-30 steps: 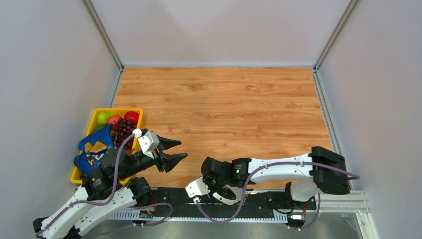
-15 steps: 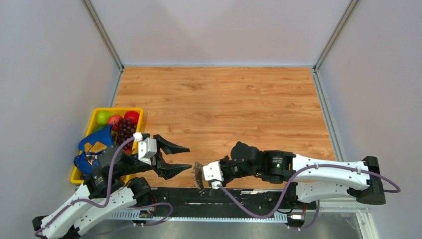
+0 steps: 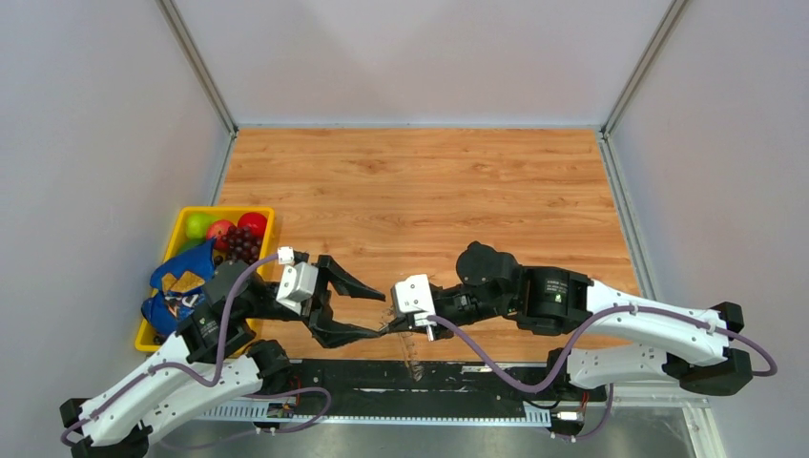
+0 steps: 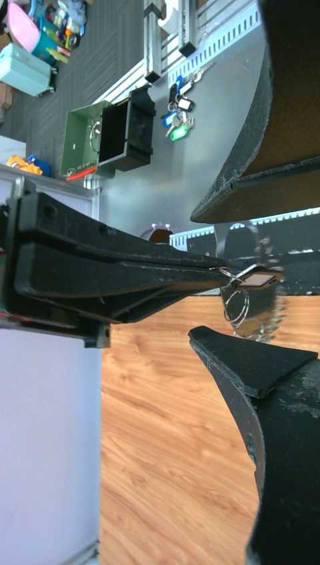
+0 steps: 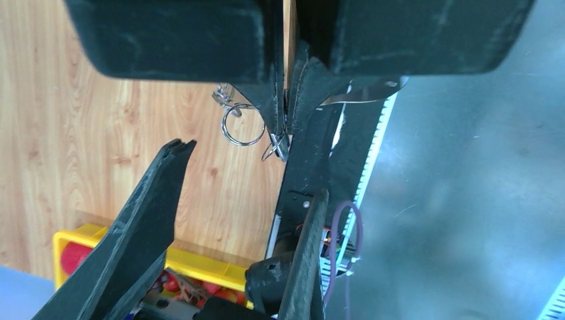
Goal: Put the keys on the keyring
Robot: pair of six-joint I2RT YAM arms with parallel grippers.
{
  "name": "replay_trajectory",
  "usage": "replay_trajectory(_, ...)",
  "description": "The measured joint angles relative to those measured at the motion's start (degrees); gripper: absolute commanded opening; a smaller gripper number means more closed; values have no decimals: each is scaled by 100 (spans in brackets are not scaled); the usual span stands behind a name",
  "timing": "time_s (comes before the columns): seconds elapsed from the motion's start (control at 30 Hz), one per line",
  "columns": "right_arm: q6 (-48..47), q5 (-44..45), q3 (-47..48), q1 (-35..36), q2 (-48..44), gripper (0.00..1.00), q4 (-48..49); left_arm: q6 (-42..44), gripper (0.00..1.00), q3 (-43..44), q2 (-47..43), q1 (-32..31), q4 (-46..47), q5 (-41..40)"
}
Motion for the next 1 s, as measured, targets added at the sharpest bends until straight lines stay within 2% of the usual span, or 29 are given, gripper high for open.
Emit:
replay_trajectory(0.43,643,-426,415,-120,83,0,-420,-114,65,151,181,0,422,643)
replay_trajectory(0.8,841,-483,743,-136,184,0,-415,-133,62,149,190,0,468,704)
replay_trajectory(0.93,866,-496,745,-136,240,0,-417,-136,55,140,203,0,476,702)
replay_trajectory(1.0,874,-496,769,-136,267,0,-415,-136,46,133,216,0,487,704)
